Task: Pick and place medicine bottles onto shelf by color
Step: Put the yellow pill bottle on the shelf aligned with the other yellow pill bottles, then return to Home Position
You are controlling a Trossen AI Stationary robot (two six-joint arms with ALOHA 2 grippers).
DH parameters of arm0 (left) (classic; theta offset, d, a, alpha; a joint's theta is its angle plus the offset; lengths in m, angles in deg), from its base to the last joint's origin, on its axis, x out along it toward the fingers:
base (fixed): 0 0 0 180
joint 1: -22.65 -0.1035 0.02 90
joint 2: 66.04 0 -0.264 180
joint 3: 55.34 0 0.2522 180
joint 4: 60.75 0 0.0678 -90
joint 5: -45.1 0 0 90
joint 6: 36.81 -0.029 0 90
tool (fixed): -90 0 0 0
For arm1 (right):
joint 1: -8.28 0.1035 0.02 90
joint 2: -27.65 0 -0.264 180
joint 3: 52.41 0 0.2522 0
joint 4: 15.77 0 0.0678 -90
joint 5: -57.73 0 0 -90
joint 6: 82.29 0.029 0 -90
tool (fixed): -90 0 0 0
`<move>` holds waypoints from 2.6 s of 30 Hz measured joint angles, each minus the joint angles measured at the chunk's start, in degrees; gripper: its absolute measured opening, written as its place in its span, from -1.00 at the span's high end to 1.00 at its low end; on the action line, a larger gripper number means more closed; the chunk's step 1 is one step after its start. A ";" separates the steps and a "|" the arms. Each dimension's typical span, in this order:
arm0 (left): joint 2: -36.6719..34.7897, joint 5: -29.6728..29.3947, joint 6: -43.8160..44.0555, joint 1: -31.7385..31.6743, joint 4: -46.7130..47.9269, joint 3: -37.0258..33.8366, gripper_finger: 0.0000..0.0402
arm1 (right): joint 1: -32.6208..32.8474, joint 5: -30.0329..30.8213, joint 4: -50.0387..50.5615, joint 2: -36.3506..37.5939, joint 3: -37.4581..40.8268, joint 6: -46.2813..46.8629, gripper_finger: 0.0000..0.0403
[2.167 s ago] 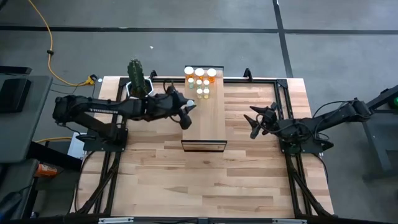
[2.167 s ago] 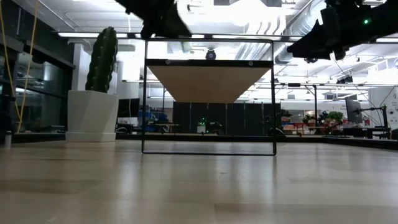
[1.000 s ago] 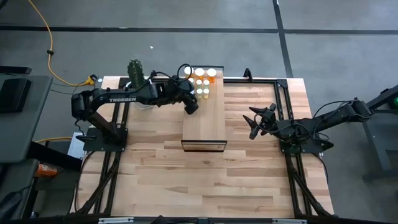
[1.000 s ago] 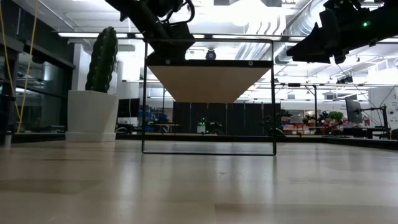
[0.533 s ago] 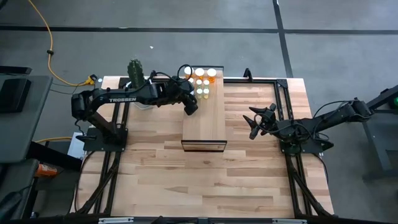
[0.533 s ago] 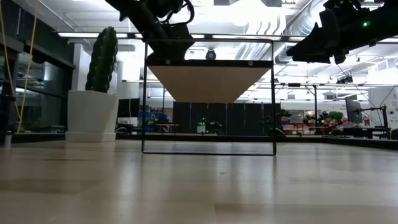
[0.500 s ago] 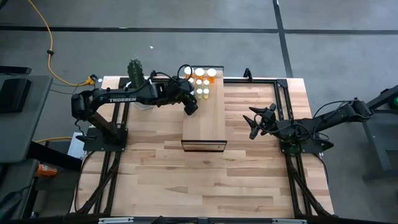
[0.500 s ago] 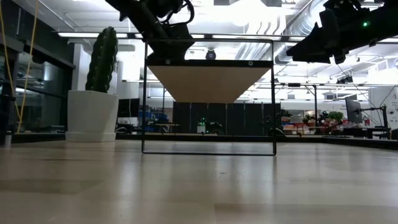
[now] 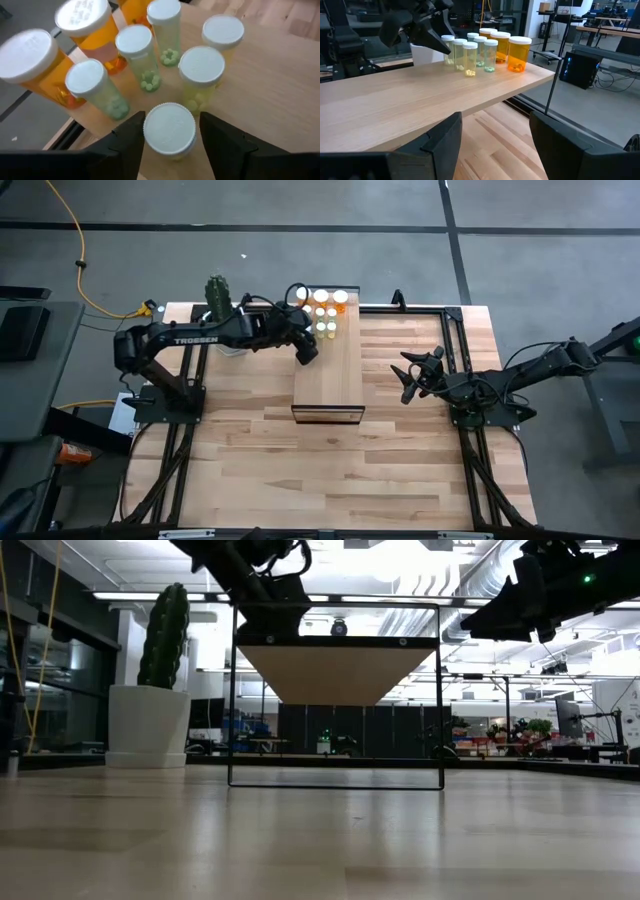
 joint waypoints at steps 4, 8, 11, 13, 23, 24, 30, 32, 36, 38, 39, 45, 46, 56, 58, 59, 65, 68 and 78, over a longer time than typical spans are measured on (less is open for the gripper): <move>-0.90 -0.24 -0.61 0.00 -0.02 -0.01 0.01 | -0.02 0.01 0.00 0.00 0.00 -0.04 -0.11; -2.69 -0.40 -1.04 0.02 0.34 0.02 -0.10 | -0.02 0.00 0.00 0.00 0.00 -0.04 -0.11; -4.66 -0.44 -0.97 0.01 1.32 0.02 -0.17 | 0.00 0.01 0.00 0.00 0.00 -0.04 -0.11; -6.23 -0.42 -0.59 0.02 2.29 0.02 -0.20 | -0.02 -0.01 0.00 0.00 0.00 -0.04 -0.11; -16.41 2.58 5.42 5.84 3.26 -0.50 -0.20 | 0.00 -0.01 0.00 0.02 0.00 -0.04 -0.11; -17.63 2.34 5.42 7.69 1.28 -1.59 -0.20 | -0.01 -0.01 0.00 0.00 0.00 -0.04 -0.11; -26.19 -0.82 3.21 20.01 -21.45 -17.75 -0.20 | -0.02 -0.32 0.03 0.02 0.00 -0.04 -0.11; -29.06 -2.20 2.03 23.51 -29.98 -24.38 -0.20 | -0.02 -0.32 0.04 0.02 0.00 -0.04 -0.11; -34.94 -4.77 -0.23 28.13 -38.36 -33.14 -0.20 | -0.01 -0.32 0.02 0.02 0.00 -0.04 -0.11; -38.84 -4.26 -0.65 28.68 -36.97 -34.29 -0.20 | -0.02 -0.30 0.04 0.00 0.00 -0.04 -0.11; -40.99 -3.30 -0.63 28.65 -35.16 -34.39 -0.20 | -0.01 -0.31 -0.12 0.02 -0.02 -0.04 -0.11; -49.91 2.43 0.57 28.98 -26.42 -35.34 -0.20 | 0.00 -0.28 -0.20 0.02 -0.02 -0.04 -0.11; -50.93 2.43 0.10 29.21 -26.44 -36.51 -0.20 | 0.00 -0.28 -0.20 0.02 -0.02 -0.04 -0.11; -61.74 7.53 -1.09 24.80 -27.76 -47.83 -0.20 | -0.02 -0.25 -0.17 0.02 -0.02 0.02 -0.11; -64.67 7.54 -1.30 23.82 -27.72 -49.99 -0.20 | -0.02 -0.25 -0.16 0.02 -0.02 -0.01 -0.11; -66.13 7.57 -1.32 23.41 -27.71 -51.06 -0.20 | -0.01 -0.25 -0.16 0.02 -0.02 -0.03 -0.11; -73.62 10.11 0.86 22.58 -28.61 -57.99 -0.08 | -0.02 -0.23 0.02 0.02 -0.02 -0.04 -0.11; -76.14 10.65 1.95 22.60 -30.04 -61.29 0.12 | -0.02 -0.23 0.02 0.02 -0.02 -0.04 -0.11; -82.12 8.25 0.08 21.98 -30.86 -67.19 0.95 | -0.02 0.25 0.09 1.04 -0.02 4.00 -0.11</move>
